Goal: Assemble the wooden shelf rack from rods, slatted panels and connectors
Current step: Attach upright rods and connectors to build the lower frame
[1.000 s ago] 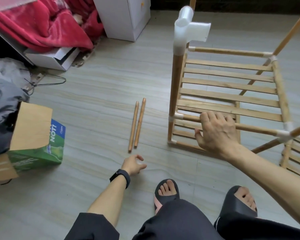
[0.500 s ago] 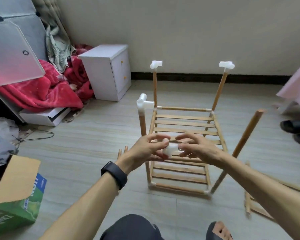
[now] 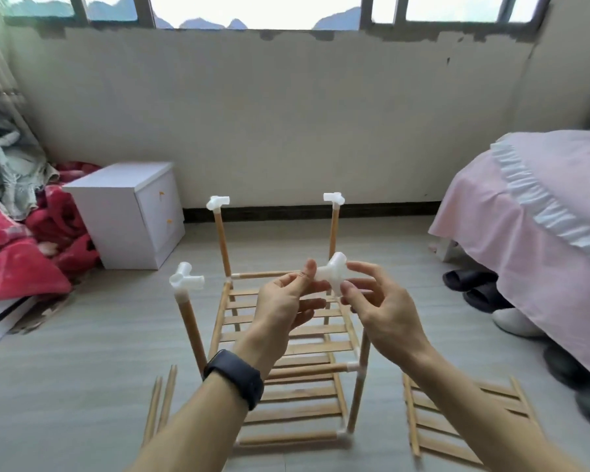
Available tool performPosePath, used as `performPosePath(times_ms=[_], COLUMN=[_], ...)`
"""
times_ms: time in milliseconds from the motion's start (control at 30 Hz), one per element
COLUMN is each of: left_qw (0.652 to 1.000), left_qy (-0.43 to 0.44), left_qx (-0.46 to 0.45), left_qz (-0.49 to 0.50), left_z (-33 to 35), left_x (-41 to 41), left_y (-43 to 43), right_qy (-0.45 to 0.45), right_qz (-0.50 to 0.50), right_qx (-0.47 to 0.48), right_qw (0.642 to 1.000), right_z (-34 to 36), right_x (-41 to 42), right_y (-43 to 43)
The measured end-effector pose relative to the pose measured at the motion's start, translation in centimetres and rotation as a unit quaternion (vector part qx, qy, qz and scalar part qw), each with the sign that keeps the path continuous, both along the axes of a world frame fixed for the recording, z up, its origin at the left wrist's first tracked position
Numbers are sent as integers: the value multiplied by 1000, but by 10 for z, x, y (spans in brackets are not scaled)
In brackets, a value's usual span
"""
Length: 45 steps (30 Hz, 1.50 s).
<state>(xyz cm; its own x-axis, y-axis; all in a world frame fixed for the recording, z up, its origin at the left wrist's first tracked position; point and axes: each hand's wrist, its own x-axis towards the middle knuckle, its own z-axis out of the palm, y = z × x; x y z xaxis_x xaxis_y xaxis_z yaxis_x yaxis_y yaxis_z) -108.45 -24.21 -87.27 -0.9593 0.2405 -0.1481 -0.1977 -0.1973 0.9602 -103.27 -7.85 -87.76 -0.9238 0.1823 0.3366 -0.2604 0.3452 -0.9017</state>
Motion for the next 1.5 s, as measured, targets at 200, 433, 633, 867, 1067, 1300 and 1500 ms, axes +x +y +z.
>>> performPosePath(times_ms=[200, 433, 633, 867, 1067, 1300, 1500], left_qw=[998, 997, 999, 998, 995, 945, 926], left_qy=[60, 78, 17, 35, 101, 209, 222], left_qx=[-13, -15, 30, 42, -16, -250, -290], left_qz=[9, -8, -42, -27, -8, -14, -100], left_z=[1, 3, -3, -8, -16, -42, -57], left_x=[15, 21, 19, 21, 20, -9, -16], left_y=[6, 14, 20, 41, 68, 89, 91], right_qy=[74, 113, 70, 12, 7, 64, 86], right_qz=[0, -30, -47, -29, -39, -106, -71], right_qx=[81, 102, -40, -127, -216, -22, 71], right_qw=[994, 988, 996, 991, 976, 992, 991], right_z=[2, 3, 3, 2, 1, 3, -4], right_x=[11, 12, 9, 5, -2, -18, -35], right_y=[3, 9, 20, 18, 37, 64, 61])
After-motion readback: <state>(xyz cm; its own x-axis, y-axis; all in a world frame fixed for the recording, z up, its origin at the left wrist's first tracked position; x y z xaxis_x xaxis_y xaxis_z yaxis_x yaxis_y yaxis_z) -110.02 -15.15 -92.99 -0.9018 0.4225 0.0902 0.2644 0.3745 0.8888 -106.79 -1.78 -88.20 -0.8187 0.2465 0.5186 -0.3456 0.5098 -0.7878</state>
